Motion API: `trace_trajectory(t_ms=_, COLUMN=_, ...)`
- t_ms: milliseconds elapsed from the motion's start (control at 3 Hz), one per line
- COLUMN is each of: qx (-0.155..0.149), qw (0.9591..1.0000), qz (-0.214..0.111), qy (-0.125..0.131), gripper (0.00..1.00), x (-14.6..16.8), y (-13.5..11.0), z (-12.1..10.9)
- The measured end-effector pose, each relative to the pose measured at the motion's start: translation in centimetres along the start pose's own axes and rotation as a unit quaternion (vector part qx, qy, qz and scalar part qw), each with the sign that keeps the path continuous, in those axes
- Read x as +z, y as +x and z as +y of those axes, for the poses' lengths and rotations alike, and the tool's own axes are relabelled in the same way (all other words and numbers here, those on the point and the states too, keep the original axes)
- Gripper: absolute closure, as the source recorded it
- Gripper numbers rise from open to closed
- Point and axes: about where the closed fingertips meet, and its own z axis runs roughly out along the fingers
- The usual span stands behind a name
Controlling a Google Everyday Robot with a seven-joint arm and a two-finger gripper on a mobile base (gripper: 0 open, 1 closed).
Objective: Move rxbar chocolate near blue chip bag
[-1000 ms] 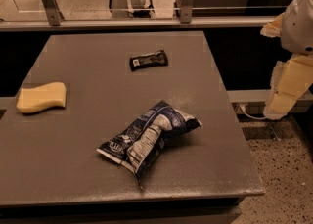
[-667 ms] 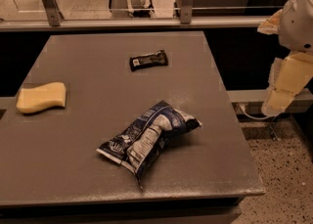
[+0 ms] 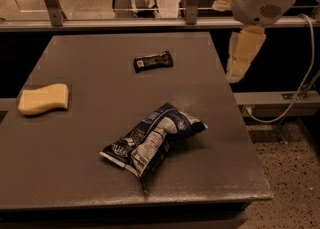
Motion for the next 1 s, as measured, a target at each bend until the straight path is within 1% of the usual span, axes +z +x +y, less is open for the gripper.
trace_trajectory(t_ms=333, qx=-0.032, qw=0.9991, qz=-0.024, qy=-0.011, gripper=0.00, x=3.4, y=-3.0, z=-4.6)
trace_trajectory(t_ms=667, qx=-0.032, qw=0.9979, qz=-0.050, qy=-0.026, gripper=0.00, x=7.2, y=-4.6, z=-8.1)
trace_trajectory(t_ms=1000, qx=-0.031, qw=0.9959, qz=-0.071, qy=-0.048, gripper=0.00, x=11.2, y=-6.0, z=-10.5)
